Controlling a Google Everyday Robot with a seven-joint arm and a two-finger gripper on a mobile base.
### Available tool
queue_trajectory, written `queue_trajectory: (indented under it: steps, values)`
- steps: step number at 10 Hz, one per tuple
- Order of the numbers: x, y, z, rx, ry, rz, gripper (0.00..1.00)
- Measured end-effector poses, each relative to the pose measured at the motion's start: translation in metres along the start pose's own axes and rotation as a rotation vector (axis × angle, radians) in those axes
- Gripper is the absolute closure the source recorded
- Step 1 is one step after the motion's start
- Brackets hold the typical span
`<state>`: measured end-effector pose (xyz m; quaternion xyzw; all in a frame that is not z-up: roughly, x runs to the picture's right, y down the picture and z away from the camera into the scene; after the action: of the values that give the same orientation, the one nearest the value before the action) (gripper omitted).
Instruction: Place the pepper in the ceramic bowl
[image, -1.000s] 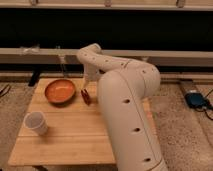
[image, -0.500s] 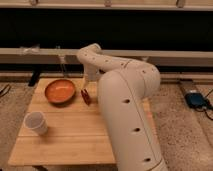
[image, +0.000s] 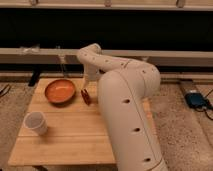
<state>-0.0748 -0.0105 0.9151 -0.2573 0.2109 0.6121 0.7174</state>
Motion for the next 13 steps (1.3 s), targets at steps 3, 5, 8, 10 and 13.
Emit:
queue_trajectory:
  steps: [3, 5, 8, 10, 13]
  values:
    - [-0.008, 0.017, 0.005, 0.037, -0.022, -0.092, 0.20]
    - [-0.010, 0.039, 0.019, 0.063, -0.019, -0.176, 0.20]
    - [-0.008, 0.056, 0.041, 0.072, 0.012, -0.239, 0.20]
    - [-0.005, 0.056, 0.053, 0.064, 0.038, -0.247, 0.20]
    - [-0.005, 0.058, 0.067, 0.039, 0.072, -0.246, 0.24]
